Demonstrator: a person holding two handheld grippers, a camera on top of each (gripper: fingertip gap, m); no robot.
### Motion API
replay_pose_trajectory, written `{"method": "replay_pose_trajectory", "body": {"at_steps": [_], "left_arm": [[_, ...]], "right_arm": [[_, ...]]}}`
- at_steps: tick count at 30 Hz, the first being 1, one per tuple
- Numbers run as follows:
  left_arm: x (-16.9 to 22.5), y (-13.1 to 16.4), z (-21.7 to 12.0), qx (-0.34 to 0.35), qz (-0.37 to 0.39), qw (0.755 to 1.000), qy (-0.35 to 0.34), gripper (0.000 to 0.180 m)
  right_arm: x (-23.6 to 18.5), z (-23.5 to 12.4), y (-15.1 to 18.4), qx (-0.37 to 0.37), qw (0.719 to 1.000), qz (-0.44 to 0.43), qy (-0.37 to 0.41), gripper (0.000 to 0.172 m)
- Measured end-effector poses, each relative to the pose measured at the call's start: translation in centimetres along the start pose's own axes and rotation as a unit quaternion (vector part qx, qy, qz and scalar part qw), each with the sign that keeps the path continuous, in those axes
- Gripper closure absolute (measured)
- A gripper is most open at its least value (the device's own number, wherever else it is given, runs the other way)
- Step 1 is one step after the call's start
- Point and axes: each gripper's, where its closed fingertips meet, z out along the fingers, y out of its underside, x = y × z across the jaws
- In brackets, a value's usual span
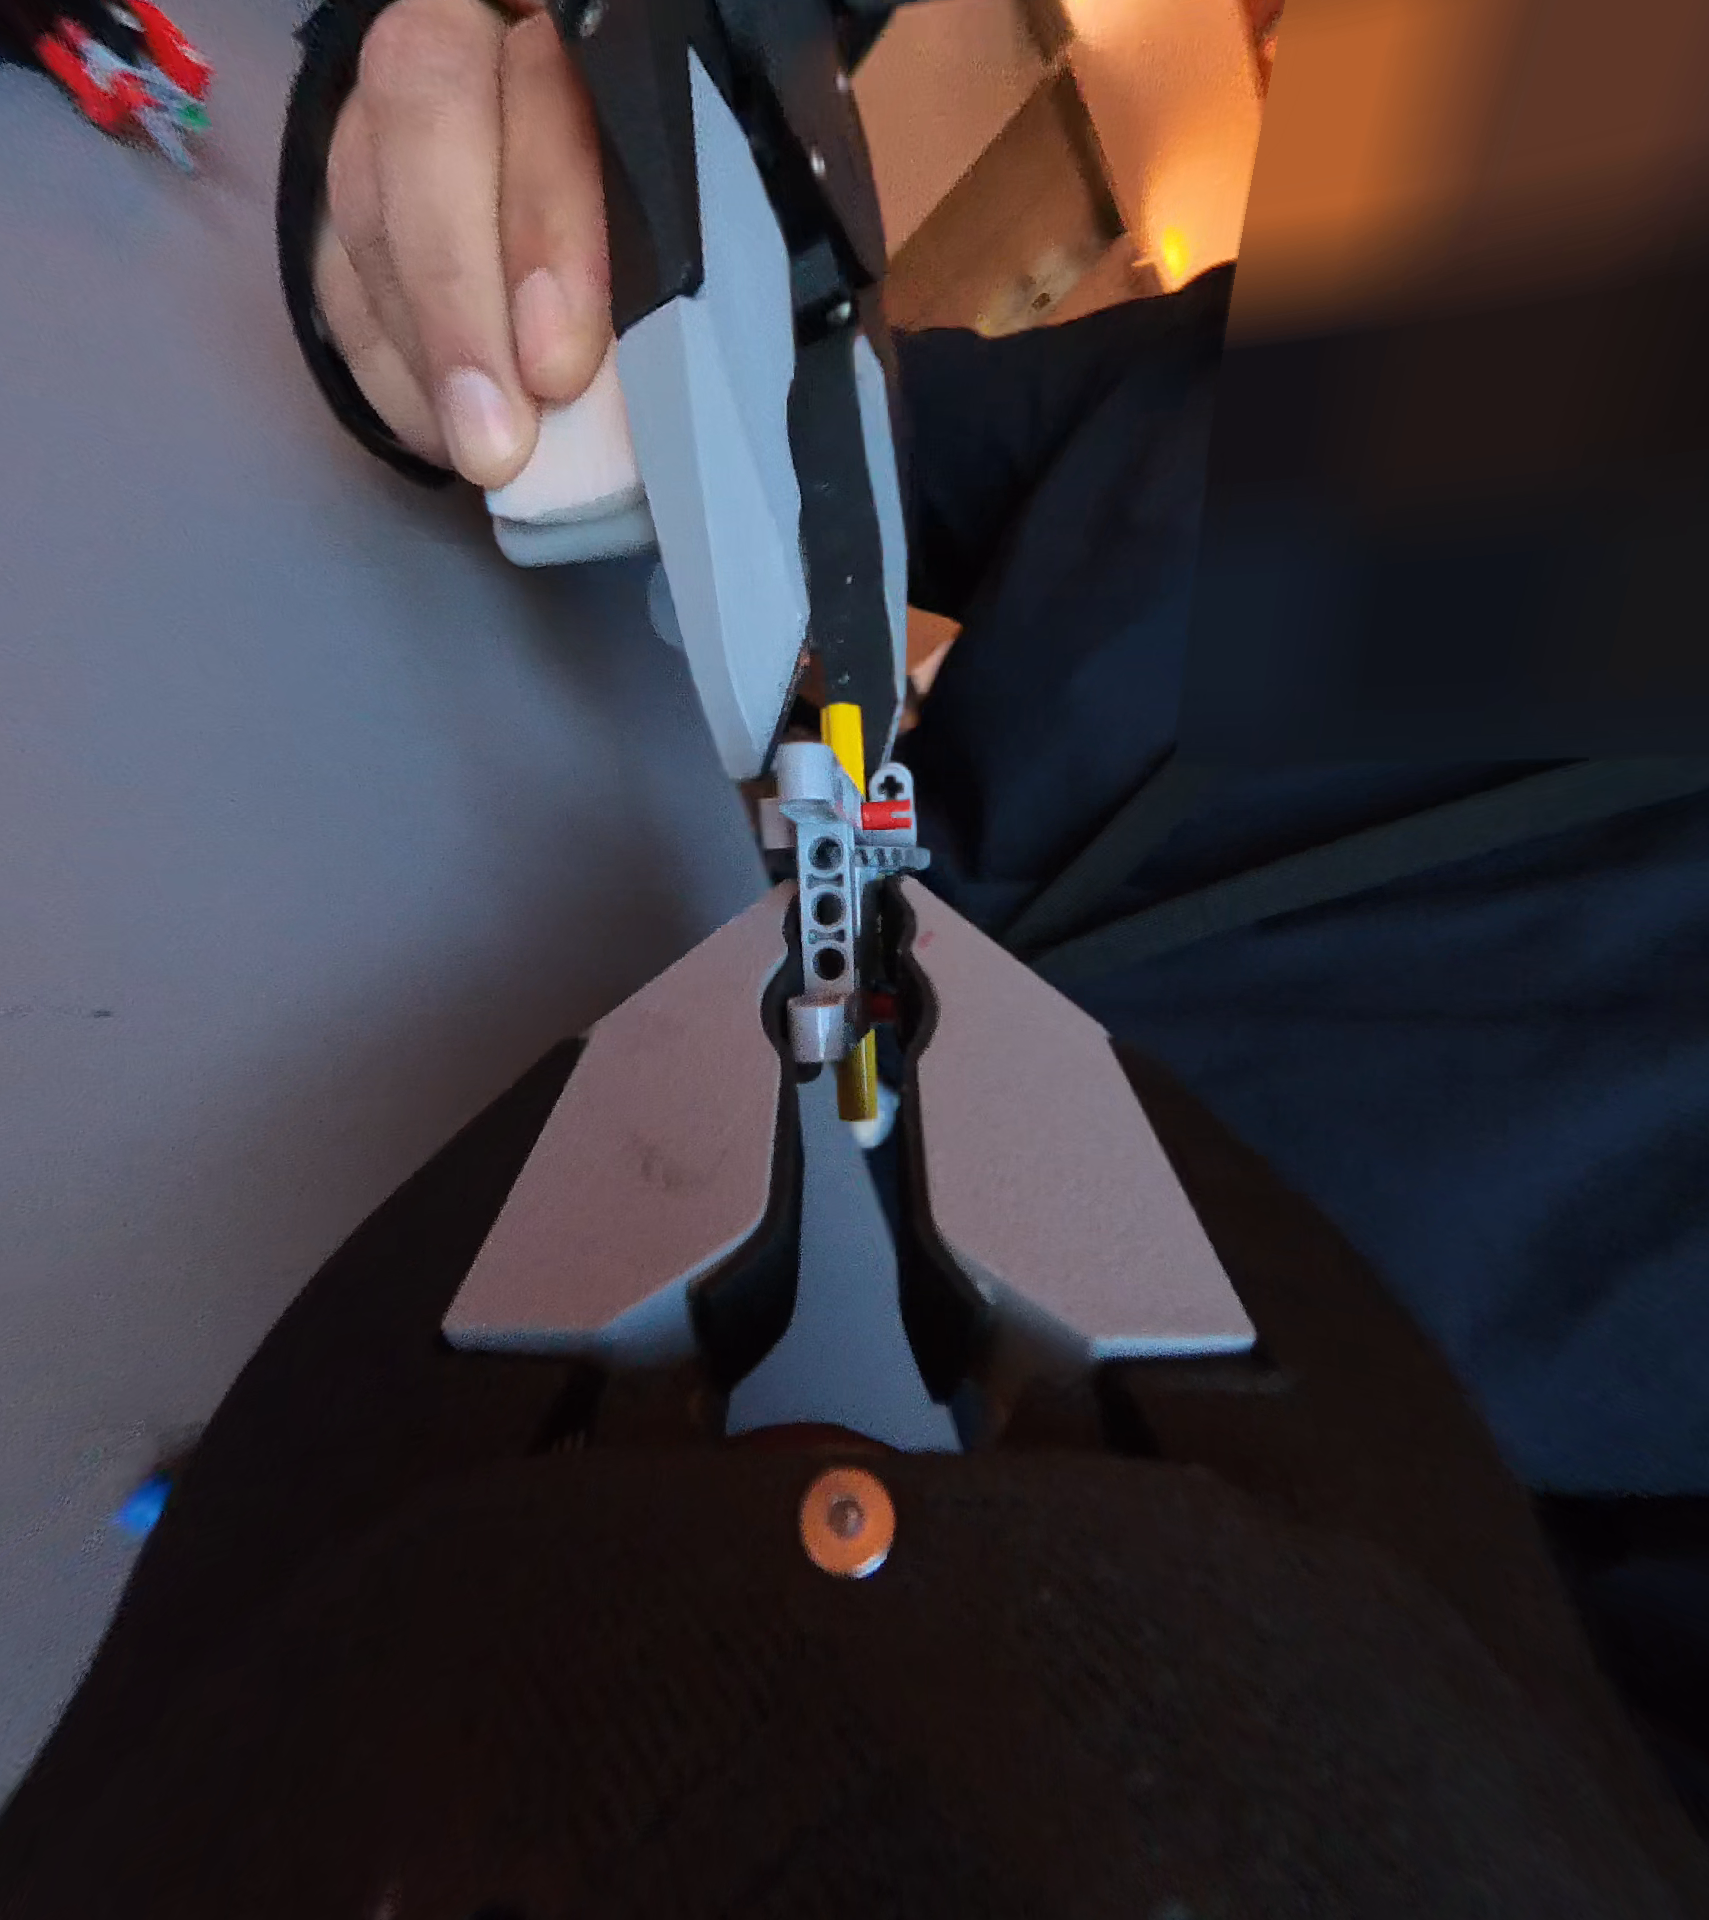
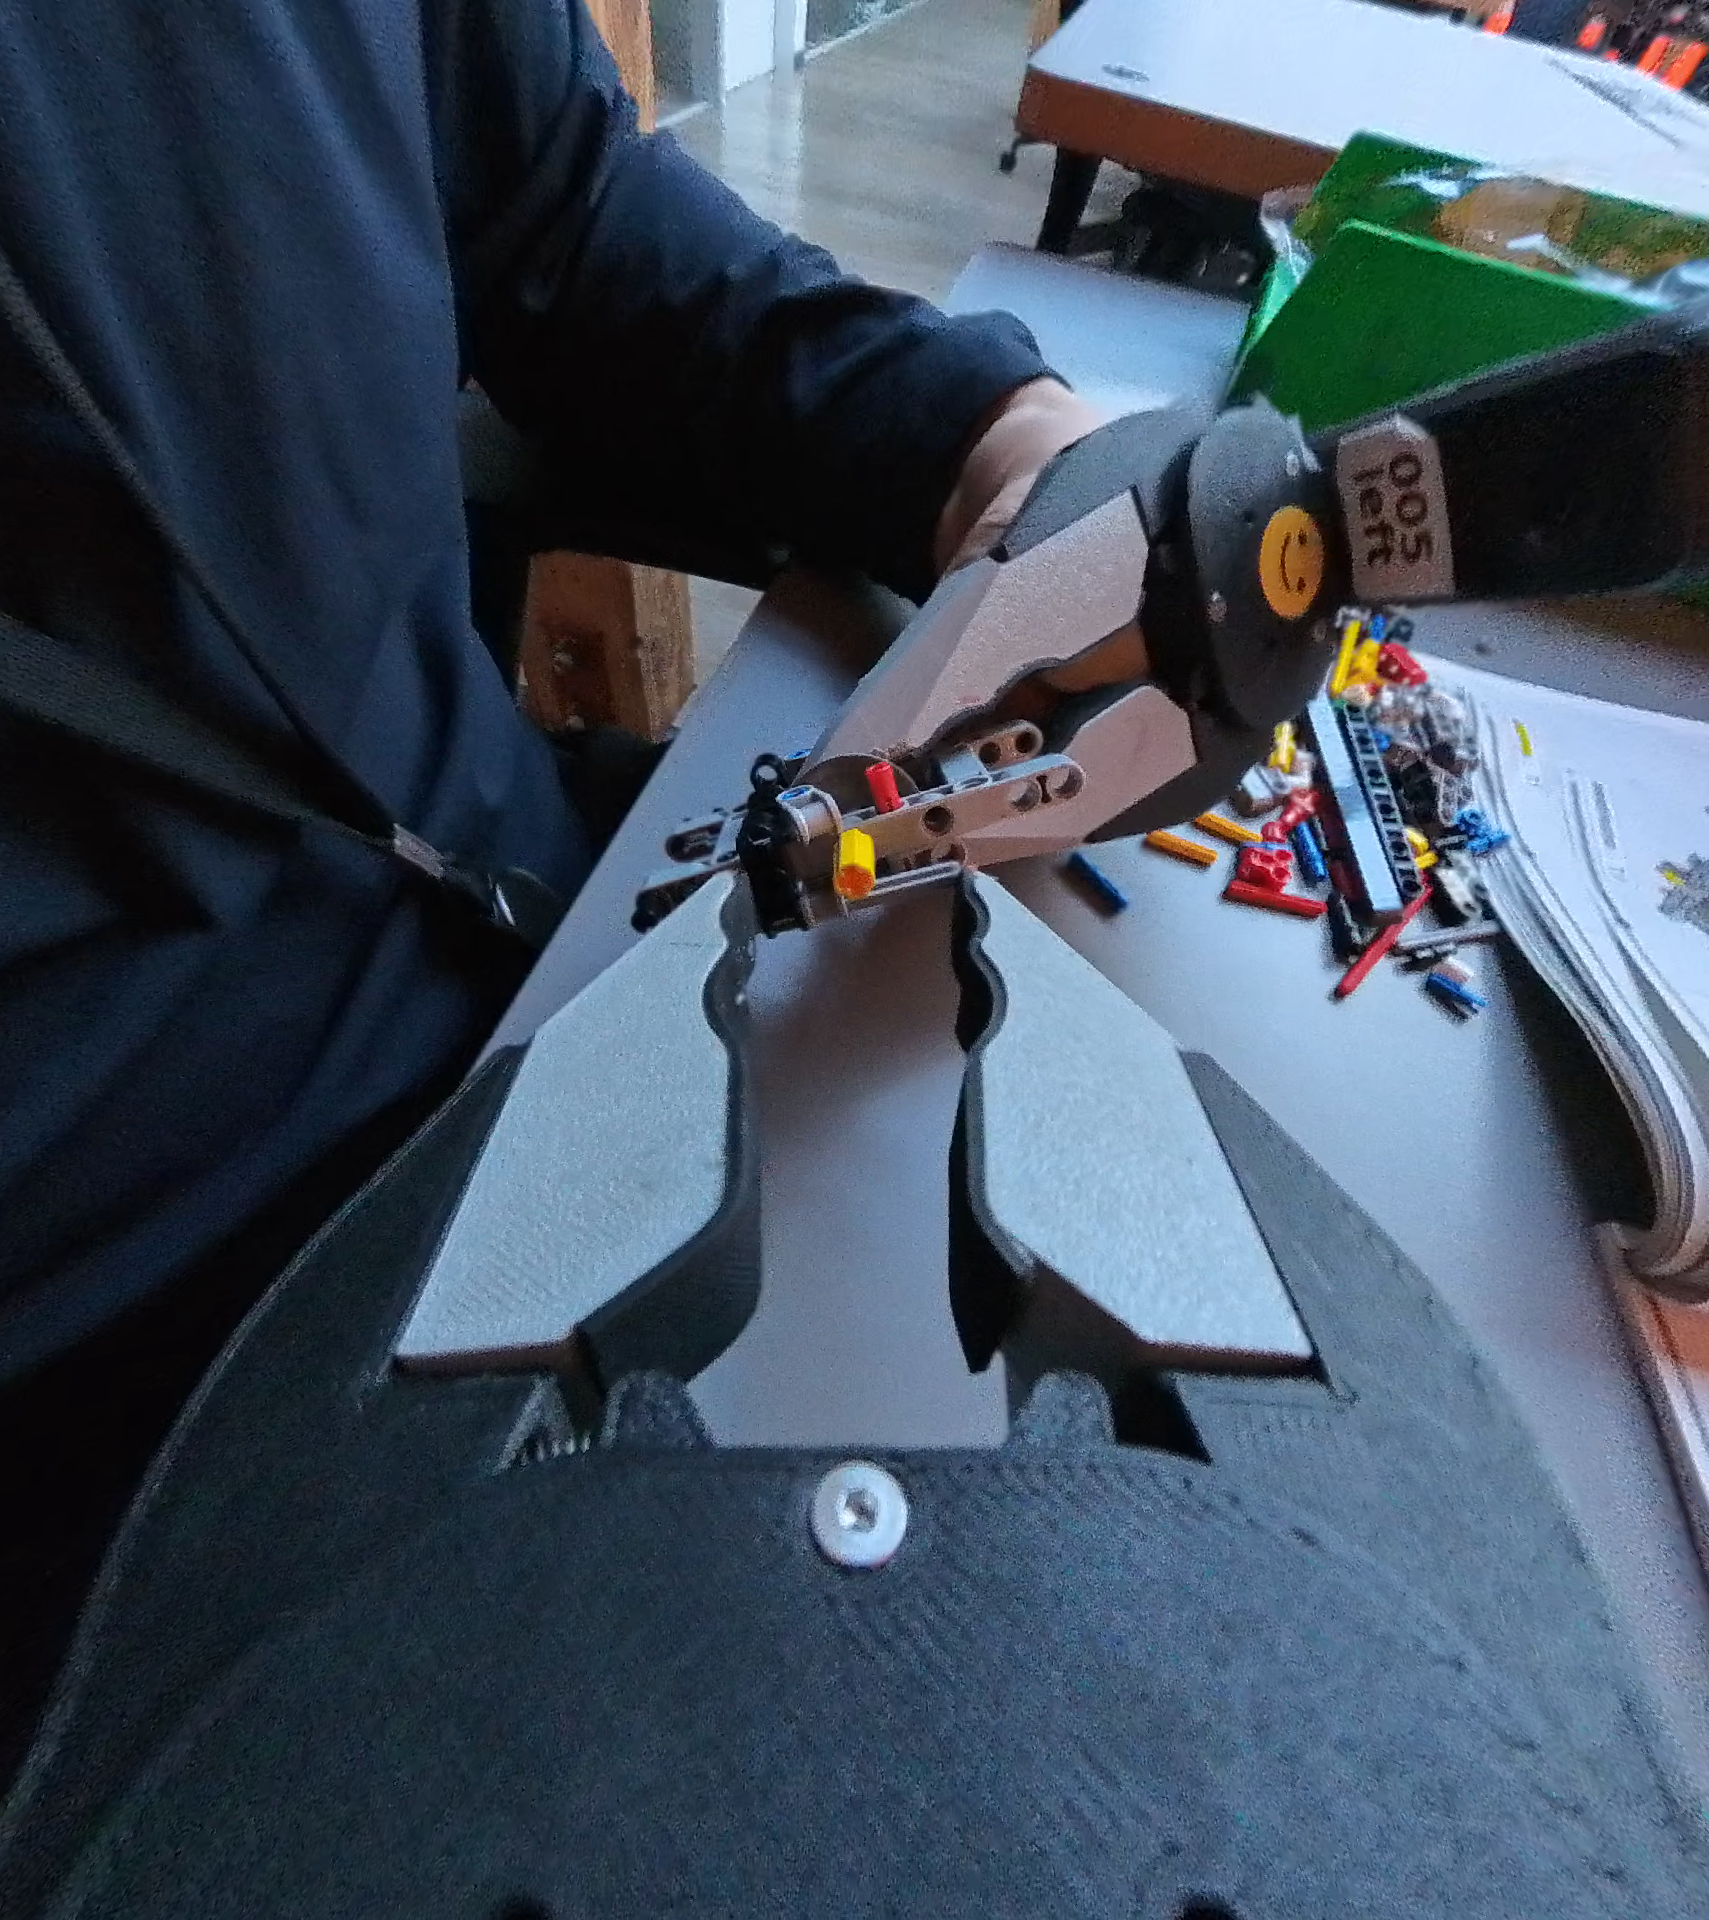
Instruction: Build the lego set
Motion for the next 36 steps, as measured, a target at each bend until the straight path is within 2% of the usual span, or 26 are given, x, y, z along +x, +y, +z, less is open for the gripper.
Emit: {"method": "replay_pose_trajectory", "body": {"at_steps": [2, 3, 5, 8, 10, 13, 15, 21, 23, 26, 28, 31, 36], "left_arm": [[-1.7, -0.2, -0.3, -0.022, 0.053, 0.995, -0.08, 0.171], [-2.1, -0.5, -0.7, -0.027, 0.1, 0.987, -0.124, 0.171], [-2.8, -1.8, -1.7, -0.017, 0.182, 0.961, -0.206, 0.171], [-5.7, -2.6, -4.0, -0.045, 0.282, 0.883, -0.373, 0.171], [-6.6, -2.9, -5.0, -0.065, 0.337, 0.827, -0.445, 0.171], [-7.8, -2.9, -6.5, -0.122, 0.376, 0.75, -0.531, 0.171], [-8.3, -3.0, -6.9, -0.141, 0.404, 0.708, -0.562, 0.171], [-9.0, -3.4, -6.2, -0.154, 0.459, 0.635, -0.602, 0.17], [-9.8, -2.7, -5.9, -0.184, 0.466, 0.621, -0.603, 0.168], [-10.5, -2.4, -5.8, -0.218, 0.499, 0.572, -0.614, 0.166], [-10.8, -2.5, -5.8, -0.223, 0.507, 0.551, -0.625, 0.165], [-10.8, -2.5, -5.8, -0.233, 0.515, 0.533, -0.63, 0.166], [-10.6, -2.3, -6.0, -0.228, 0.52, 0.525, -0.634, 0.167]], "right_arm": [[1.2, -0.3, 1.4, -0.029, 0.999, 0.026, 0.008, 0.135], [2.2, -0.7, 2.5, -0.053, 0.997, 0.039, 0.033, 0.134], [4.5, -2.0, 3.5, -0.048, 0.992, 0.059, 0.098, 0.136], [6.1, -3.5, 4.2, -0.016, 0.984, 0.128, 0.122, 0.142], [6.7, -4.0, 3.5, 0.024, 0.978, 0.16, 0.129, 0.146], [7.2, -4.4, 2.5, 0.06, 0.973, 0.164, 0.151, 0.145], [7.3, -4.5, 1.8, 0.085, 0.968, 0.176, 0.161, 0.142], [8.3, -4.2, 2.4, 0.101, 0.935, 0.273, 0.203, 0.129], [8.6, -4.6, 2.4, 0.113, 0.927, 0.286, 0.216, 0.129], [8.7, -4.9, 2.3, 0.124, 0.924, 0.287, 0.219, 0.129], [8.7, -5.1, 2.3, 0.129, 0.922, 0.296, 0.212, 0.128], [8.7, -5.6, 2.4, 0.132, 0.922, 0.292, 0.216, 0.128], [8.7, -6.2, 3.0, 0.101, 0.922, 0.257, 0.27, 0.129]]}}
